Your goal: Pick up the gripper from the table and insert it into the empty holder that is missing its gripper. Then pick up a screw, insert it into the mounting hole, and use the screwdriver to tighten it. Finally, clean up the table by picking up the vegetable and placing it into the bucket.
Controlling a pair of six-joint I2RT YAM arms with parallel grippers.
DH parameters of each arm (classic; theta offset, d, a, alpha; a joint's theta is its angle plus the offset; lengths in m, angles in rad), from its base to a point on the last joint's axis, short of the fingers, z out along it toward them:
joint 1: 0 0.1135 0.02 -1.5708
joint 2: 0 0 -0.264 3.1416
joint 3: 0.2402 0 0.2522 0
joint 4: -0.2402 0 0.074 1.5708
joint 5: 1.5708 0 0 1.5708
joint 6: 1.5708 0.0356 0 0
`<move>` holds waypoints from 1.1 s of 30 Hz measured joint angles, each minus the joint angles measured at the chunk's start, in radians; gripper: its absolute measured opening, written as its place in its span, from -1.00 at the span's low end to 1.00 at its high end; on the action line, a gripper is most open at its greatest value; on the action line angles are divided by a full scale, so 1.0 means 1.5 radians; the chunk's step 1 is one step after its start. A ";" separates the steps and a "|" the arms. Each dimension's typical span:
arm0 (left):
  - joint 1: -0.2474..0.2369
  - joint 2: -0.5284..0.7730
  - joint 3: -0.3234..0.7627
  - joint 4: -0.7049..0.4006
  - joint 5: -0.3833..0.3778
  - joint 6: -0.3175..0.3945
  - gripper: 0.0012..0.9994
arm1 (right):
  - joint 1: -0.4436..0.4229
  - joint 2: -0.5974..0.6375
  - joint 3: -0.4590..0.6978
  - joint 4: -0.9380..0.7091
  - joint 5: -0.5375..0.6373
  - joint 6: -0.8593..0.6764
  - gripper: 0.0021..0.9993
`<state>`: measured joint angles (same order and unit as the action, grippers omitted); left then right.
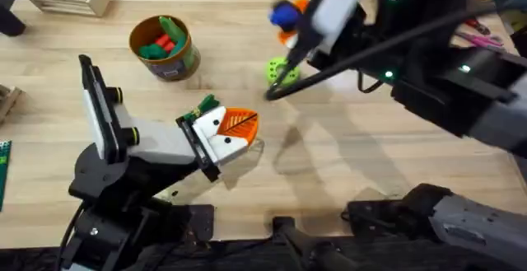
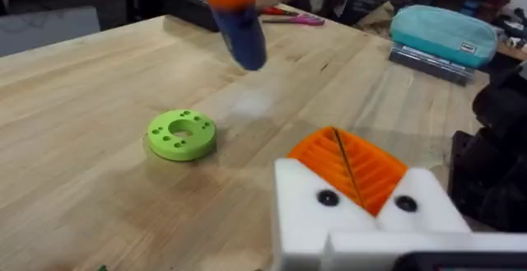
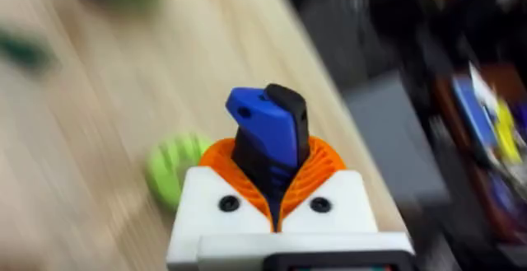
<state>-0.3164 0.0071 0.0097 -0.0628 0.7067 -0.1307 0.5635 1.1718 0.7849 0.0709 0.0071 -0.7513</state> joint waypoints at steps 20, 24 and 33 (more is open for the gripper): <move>0.000 0.000 0.000 0.000 0.000 0.000 -0.98 | -0.119 0.289 0.029 -0.127 0.285 -0.204 0.70; 0.000 0.000 0.000 0.000 0.000 0.000 -0.98 | -0.097 0.285 0.029 -0.134 0.289 -0.132 0.70; 0.000 0.000 0.000 0.000 0.000 0.000 0.77 | -0.079 0.147 0.028 -0.148 0.274 0.276 0.70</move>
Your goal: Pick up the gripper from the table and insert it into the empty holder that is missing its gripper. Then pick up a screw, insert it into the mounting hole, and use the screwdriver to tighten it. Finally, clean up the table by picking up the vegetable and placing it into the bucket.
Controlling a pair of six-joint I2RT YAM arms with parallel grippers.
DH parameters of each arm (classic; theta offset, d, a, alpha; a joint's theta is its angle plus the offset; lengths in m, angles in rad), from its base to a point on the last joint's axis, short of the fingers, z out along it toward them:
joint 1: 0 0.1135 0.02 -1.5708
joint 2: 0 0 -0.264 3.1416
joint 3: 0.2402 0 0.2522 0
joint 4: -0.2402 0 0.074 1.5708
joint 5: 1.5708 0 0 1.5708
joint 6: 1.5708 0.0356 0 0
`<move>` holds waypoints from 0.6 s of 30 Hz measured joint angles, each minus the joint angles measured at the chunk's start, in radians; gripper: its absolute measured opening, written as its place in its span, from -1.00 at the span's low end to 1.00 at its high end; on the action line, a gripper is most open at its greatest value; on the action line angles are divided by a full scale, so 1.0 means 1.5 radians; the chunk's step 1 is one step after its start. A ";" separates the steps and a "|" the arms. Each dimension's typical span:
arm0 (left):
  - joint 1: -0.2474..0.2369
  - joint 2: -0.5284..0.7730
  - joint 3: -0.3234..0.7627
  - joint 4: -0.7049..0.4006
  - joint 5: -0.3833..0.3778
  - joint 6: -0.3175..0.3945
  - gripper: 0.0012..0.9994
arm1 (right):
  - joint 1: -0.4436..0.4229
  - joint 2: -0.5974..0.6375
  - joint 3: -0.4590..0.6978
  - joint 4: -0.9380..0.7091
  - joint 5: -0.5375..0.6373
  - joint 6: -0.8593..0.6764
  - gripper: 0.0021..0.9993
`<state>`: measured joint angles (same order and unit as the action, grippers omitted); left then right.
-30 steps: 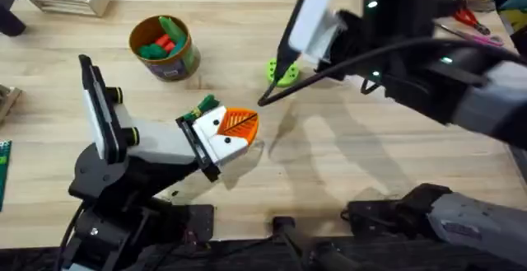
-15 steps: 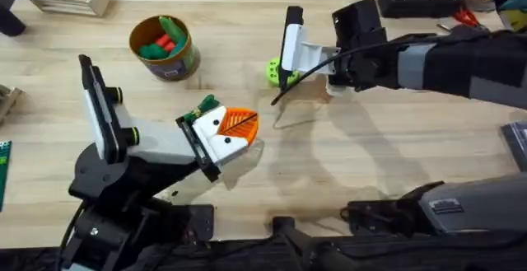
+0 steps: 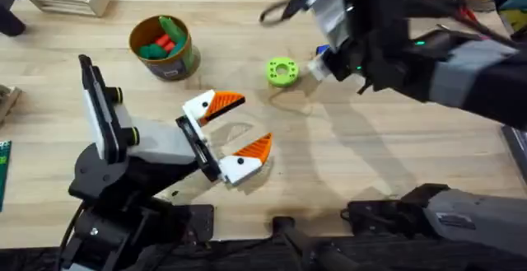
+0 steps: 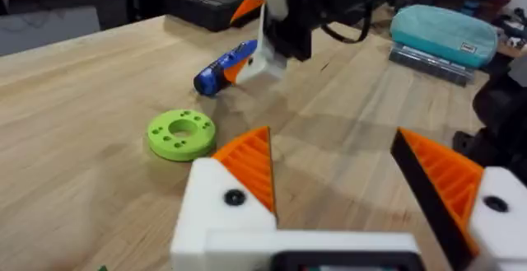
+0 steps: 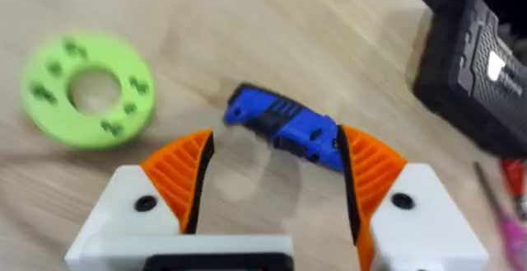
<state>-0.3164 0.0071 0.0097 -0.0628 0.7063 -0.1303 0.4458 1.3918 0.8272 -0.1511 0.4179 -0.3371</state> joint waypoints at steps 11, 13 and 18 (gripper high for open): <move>0.000 0.044 0.202 -0.213 -0.165 0.010 0.84 | 0.000 -0.094 0.000 0.002 -0.166 0.222 0.71; 0.000 0.088 0.274 -0.275 -0.193 0.032 0.84 | 0.000 -0.094 0.000 0.008 -0.179 0.228 0.71; 0.000 0.245 0.437 -0.445 -0.284 0.101 0.85 | 0.000 -0.094 0.000 0.011 -0.195 0.238 0.71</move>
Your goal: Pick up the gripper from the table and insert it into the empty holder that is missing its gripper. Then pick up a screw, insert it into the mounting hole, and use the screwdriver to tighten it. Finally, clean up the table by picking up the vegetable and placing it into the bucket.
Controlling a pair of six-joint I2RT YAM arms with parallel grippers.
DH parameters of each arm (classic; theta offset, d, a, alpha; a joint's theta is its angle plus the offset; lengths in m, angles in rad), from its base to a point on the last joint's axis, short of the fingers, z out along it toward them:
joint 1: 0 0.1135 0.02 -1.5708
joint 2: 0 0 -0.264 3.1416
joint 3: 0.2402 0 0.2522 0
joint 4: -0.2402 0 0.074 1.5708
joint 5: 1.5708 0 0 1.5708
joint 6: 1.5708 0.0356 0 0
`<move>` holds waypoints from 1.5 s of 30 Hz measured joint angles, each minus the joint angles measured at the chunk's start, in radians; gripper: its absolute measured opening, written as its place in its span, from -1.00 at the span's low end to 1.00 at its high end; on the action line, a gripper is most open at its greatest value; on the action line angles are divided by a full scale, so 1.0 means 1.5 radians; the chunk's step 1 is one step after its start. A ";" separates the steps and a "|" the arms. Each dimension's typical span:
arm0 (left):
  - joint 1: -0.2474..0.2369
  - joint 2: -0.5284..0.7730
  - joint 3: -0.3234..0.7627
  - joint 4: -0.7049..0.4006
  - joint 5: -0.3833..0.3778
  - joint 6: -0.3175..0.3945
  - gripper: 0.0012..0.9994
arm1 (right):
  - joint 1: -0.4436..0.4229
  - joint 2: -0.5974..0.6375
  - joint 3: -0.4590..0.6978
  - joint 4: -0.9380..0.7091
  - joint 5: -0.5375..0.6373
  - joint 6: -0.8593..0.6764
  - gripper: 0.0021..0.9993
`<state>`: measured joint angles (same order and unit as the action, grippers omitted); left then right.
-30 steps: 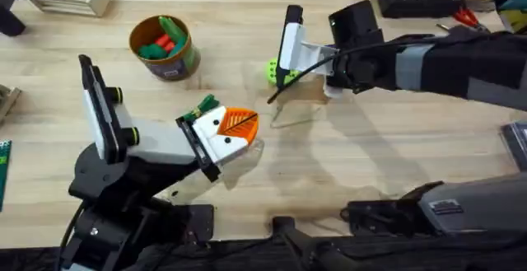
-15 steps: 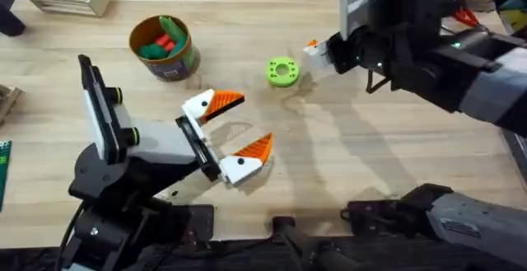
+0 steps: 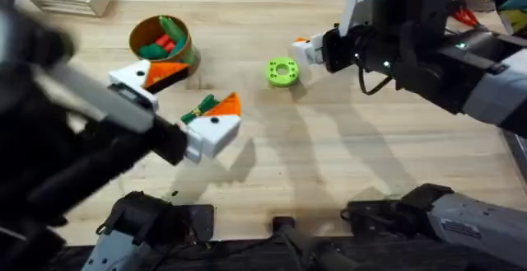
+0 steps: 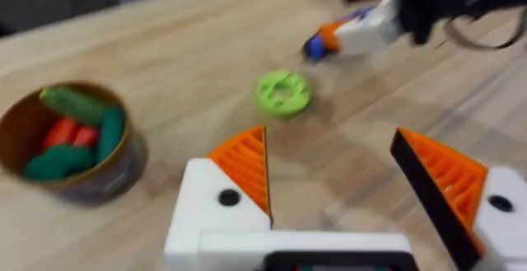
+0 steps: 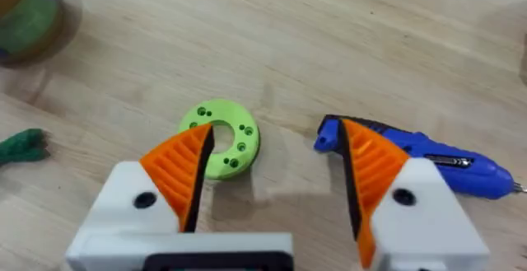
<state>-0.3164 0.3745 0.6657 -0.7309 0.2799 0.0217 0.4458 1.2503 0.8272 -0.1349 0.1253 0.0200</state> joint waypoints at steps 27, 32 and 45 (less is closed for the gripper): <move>0.000 0.592 0.080 -0.081 -0.228 0.099 0.85 | 0.000 0.000 0.000 -0.006 -0.010 0.002 0.71; 0.000 0.703 0.085 -0.044 -0.257 0.100 0.85 | 0.000 0.000 0.000 -0.006 -0.010 0.002 0.71; 0.000 0.716 0.091 -0.013 -0.269 0.106 -0.96 | 0.000 0.000 0.000 -0.007 -0.010 0.002 0.71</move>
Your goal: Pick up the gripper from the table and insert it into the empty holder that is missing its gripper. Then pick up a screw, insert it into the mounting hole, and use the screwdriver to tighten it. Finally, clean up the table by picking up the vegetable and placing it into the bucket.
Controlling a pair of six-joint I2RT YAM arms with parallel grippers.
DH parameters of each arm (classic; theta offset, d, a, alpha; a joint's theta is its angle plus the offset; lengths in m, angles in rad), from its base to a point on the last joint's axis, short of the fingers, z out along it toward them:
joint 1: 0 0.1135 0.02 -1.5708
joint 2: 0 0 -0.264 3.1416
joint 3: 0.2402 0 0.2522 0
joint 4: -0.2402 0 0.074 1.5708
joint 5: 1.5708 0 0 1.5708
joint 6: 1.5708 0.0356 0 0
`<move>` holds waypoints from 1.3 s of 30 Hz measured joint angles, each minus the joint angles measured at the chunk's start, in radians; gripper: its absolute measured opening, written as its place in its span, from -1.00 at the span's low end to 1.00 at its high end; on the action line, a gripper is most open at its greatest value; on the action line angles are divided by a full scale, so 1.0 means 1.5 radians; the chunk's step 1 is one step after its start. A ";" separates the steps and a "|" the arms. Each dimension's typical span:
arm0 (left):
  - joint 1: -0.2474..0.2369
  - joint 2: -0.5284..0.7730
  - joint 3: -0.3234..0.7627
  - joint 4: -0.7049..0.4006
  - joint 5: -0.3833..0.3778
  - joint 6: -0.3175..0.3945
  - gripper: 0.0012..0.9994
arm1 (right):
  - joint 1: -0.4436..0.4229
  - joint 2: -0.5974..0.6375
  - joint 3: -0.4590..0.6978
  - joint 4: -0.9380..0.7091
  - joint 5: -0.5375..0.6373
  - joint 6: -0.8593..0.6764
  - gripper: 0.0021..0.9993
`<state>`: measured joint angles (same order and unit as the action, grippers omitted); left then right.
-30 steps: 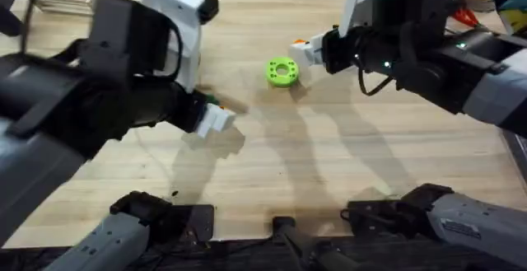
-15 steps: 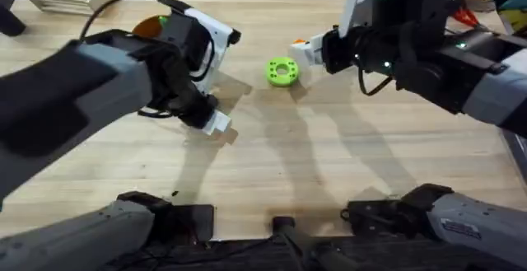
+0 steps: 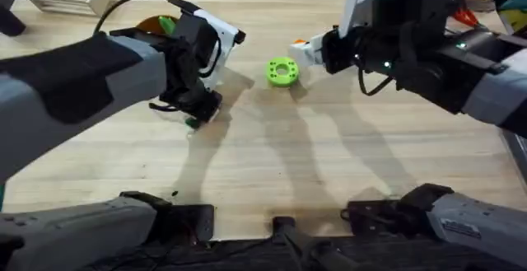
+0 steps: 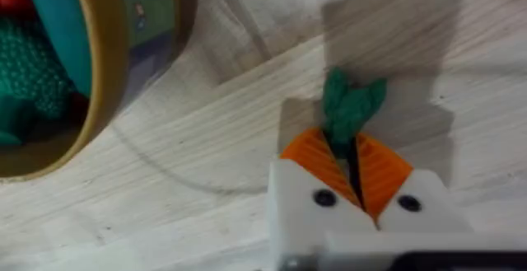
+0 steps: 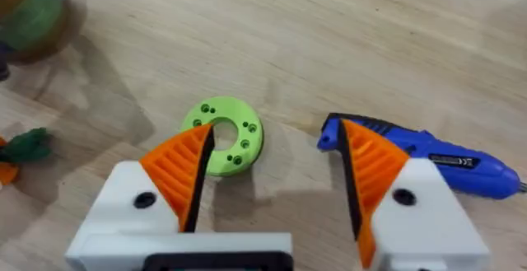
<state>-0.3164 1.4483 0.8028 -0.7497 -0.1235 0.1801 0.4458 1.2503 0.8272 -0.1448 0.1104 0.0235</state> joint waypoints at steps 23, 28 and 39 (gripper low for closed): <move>0.099 -0.001 0.400 -0.126 -0.018 -0.075 -0.95 | 0.000 0.000 0.000 0.000 0.000 0.000 0.71; 0.174 0.043 0.400 -0.115 -0.020 -0.234 -0.95 | 0.000 0.000 0.000 0.000 0.000 0.000 0.71; 0.184 0.147 0.399 -0.098 -0.009 -0.372 -0.95 | 0.000 0.000 0.000 0.000 0.000 0.000 0.72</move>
<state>-0.0406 1.6688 1.4014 -0.8969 -0.1364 -0.3780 0.4458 1.2503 0.8272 -0.1452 0.1104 0.0235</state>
